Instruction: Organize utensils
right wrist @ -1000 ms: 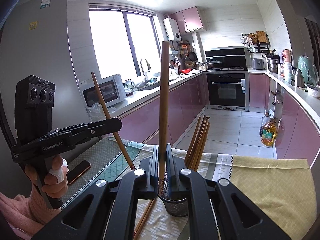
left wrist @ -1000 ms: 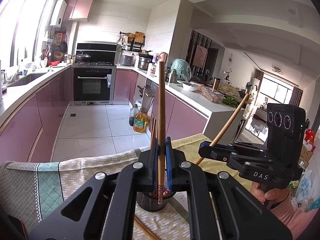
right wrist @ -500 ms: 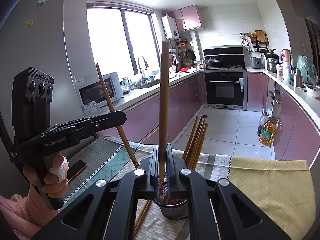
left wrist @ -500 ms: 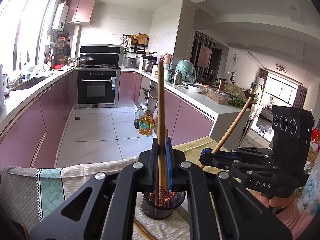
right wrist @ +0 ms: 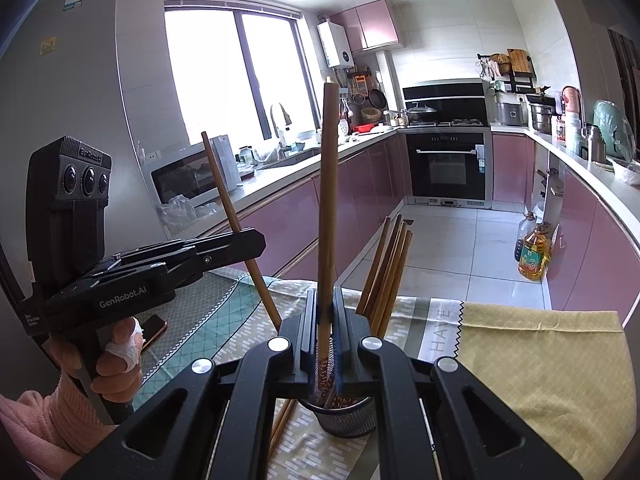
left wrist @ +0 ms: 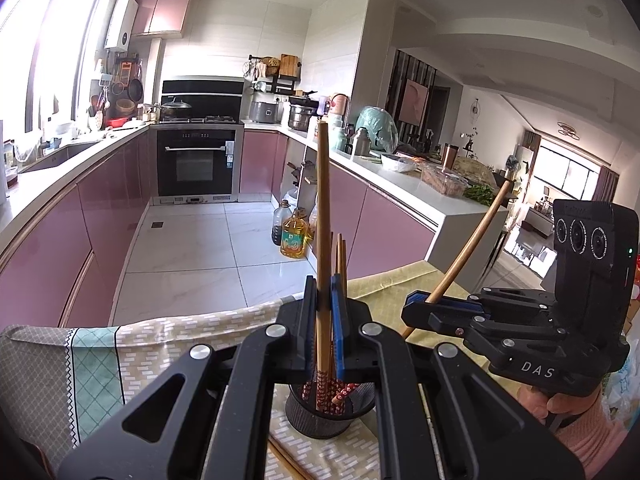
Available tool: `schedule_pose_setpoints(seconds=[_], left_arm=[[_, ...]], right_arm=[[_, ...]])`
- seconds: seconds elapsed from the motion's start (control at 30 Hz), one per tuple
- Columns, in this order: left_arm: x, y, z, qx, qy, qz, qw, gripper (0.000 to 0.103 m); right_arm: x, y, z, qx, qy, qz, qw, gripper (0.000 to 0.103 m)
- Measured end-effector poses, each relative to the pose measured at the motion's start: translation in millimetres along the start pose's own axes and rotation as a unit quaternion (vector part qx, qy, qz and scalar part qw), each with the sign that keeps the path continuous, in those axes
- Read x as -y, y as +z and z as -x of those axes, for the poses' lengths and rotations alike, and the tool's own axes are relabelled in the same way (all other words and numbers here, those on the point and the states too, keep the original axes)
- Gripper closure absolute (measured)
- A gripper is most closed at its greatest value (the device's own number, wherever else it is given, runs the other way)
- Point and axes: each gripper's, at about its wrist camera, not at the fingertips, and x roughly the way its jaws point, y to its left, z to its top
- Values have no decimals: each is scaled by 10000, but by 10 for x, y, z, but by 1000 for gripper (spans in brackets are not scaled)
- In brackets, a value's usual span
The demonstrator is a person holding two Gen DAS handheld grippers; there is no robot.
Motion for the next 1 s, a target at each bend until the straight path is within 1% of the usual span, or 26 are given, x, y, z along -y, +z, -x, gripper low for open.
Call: schedule_pose_setpoints(seconds=[0.5, 1.0], left_arm=[[-36, -45, -139, -178, 27, 5, 9998, 96], [-61, -91, -191, -315, 41, 43, 9995, 96]], right_arm=[[28, -26, -135, -156, -20, -50, 9999, 97], [65, -54, -209, -249, -8, -72, 9997, 97]])
